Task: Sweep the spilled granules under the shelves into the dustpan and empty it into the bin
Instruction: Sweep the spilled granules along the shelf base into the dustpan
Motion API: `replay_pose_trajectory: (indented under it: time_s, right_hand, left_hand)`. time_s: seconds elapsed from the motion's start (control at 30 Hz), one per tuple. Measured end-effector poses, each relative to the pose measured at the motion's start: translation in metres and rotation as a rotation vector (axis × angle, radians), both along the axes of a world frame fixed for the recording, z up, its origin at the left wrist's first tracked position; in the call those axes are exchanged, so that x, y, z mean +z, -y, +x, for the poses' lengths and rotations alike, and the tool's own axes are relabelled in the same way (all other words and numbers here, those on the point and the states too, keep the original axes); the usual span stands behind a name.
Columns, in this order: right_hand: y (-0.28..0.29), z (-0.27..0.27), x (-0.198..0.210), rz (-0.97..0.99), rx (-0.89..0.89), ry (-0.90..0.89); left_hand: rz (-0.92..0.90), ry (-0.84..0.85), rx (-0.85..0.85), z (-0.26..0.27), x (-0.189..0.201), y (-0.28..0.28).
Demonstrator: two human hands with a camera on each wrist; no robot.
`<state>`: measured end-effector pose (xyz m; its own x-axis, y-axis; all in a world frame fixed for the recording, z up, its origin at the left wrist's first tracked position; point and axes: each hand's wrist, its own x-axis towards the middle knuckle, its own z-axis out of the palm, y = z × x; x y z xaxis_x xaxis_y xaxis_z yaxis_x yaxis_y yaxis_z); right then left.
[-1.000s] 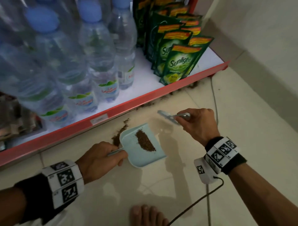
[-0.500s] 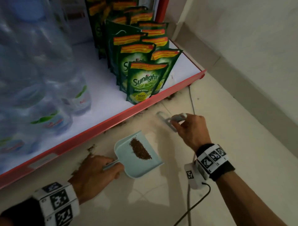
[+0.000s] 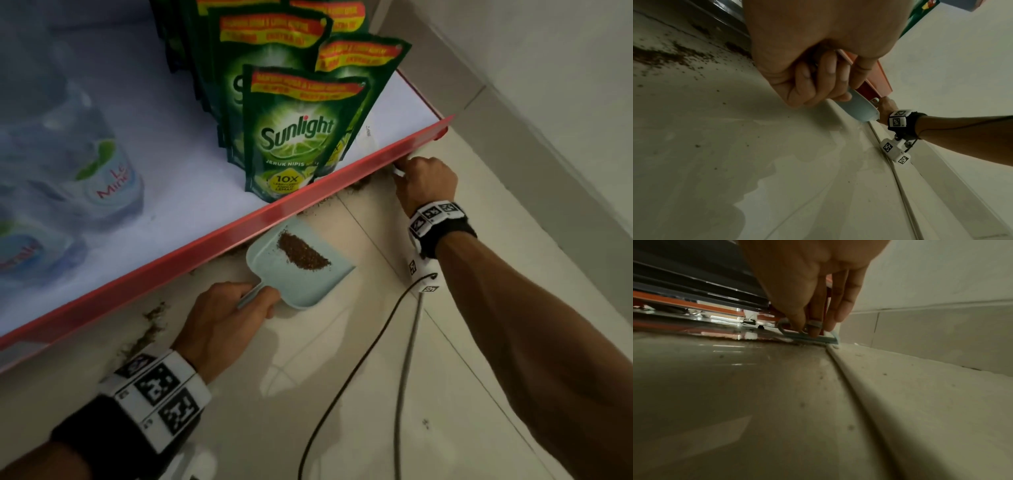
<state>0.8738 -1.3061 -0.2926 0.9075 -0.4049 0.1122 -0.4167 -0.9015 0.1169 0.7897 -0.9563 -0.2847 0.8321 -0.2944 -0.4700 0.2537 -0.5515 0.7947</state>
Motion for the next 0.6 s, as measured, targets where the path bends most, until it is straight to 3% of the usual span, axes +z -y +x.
replay_pose_trajectory:
  time_s: [0.2,0.3,0.43,0.6]
  right_hand:
    - [-0.044,-0.027,0.005,0.075,0.220,-0.084]
    - [-0.066,-0.049,0.015,0.180,0.313,0.055]
    - [-0.055,-0.042,0.022,0.156,0.171,0.203]
    - [-0.028,-0.030,0.023,0.066,-0.022,0.001]
  left_hand:
    - [-0.003,0.003,-0.006,-0.009,-0.001,-0.007]
    - [0.002,0.001,-0.017,-0.015,0.000,-0.006]
    - [0.011,0.005,-0.014,-0.017,0.002,-0.006]
    - [0.007,0.029,0.006,-0.018,0.007,-0.008]
